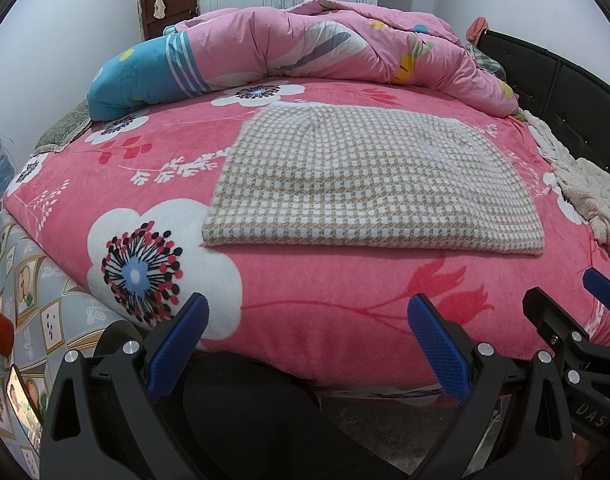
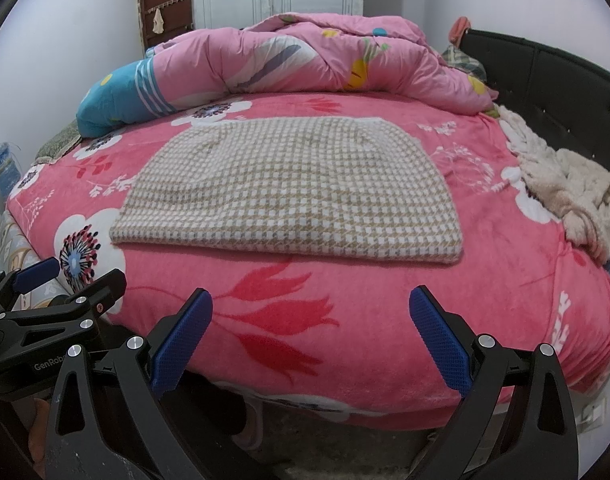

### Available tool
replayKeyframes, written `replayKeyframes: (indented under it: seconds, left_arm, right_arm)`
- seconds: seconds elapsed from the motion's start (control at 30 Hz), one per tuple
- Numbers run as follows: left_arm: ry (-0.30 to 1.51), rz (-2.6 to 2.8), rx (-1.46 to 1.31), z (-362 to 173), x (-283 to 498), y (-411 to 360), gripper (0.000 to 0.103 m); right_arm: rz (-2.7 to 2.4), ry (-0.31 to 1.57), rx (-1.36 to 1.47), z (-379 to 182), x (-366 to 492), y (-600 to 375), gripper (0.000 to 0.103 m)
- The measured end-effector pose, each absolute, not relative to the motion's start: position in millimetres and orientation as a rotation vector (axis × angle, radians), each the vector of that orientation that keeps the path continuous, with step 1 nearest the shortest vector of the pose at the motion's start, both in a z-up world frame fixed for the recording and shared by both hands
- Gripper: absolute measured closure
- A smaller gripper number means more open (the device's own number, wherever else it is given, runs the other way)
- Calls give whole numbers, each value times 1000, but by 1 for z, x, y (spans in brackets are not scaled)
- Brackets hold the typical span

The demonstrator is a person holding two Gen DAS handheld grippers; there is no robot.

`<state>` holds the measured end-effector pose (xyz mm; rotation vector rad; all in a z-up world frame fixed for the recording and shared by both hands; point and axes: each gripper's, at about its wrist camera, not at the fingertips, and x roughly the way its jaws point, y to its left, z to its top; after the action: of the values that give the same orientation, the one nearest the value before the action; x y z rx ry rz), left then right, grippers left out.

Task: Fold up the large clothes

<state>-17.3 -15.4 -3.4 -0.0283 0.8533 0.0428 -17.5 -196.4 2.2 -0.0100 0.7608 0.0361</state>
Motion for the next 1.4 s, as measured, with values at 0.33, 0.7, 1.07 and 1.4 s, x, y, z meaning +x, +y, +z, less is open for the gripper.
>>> replayKeyframes:
  seconds: [0.33,0.7,1.07,1.4]
  left_arm:
    - [853,42,-27,-3,-17,-16,5]
    - [855,42,-28,-4,-17,-15,5]
    - [857,50,-28,-5,-19,-16,5]
    - [857,54,-31,-5,-19,-14,5]
  right_arm:
    - [35,762,-8,2,-18,-197,8]
    - [31,766,-3,0,-20,-200,8]
    - [33,767,-7,0,-18,-200,8]
    - [36,764,-11,1,-17,-199,8]
